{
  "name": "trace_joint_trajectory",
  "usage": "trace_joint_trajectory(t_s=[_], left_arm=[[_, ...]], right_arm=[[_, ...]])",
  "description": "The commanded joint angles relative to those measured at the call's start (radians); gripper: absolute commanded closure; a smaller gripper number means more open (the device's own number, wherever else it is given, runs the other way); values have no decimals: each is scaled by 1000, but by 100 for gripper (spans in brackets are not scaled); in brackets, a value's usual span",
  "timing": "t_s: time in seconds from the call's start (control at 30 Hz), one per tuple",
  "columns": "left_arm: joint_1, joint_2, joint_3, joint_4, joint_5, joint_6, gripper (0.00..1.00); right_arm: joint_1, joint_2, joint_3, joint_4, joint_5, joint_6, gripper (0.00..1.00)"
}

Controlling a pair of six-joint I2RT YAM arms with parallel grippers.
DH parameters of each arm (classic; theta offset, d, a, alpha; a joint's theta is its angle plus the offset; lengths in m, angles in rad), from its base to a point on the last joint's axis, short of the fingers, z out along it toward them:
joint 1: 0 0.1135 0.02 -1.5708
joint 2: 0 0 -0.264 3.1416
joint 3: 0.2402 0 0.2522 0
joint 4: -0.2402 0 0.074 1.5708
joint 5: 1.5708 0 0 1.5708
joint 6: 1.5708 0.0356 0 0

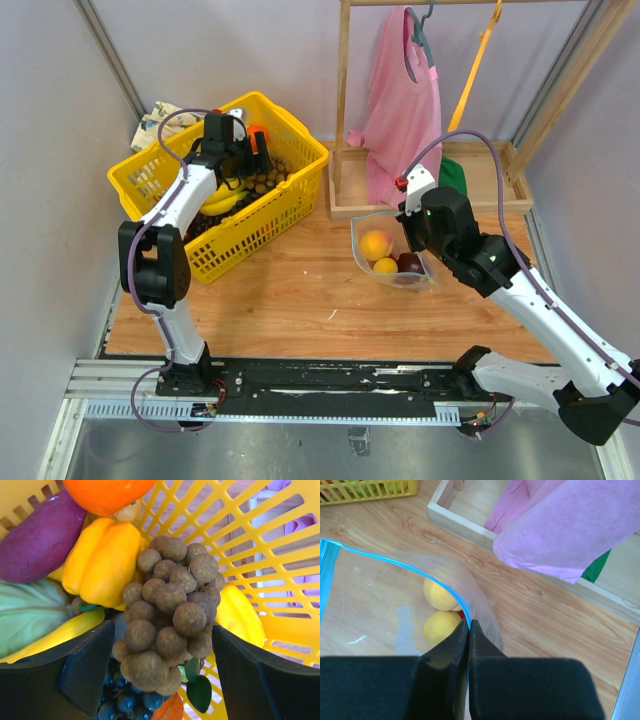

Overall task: Place the food in the zip-top bag and seal the zipper
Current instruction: Pick up the fake fruit from the bin.

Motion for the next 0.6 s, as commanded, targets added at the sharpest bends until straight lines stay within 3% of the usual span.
trace_joint_trajectory(t_s=[0.0, 0.27, 0.57], left_arm=[[7, 55, 54, 9, 69, -6, 19], [7, 140, 58, 6, 151, -27, 26], [7, 76, 69, -15, 146, 4, 50]], right_arm=[[-11, 2, -11, 29, 1, -12, 99], [-11, 9, -14, 31, -5, -9, 99], [-11, -1, -15, 30, -3, -7, 99]])
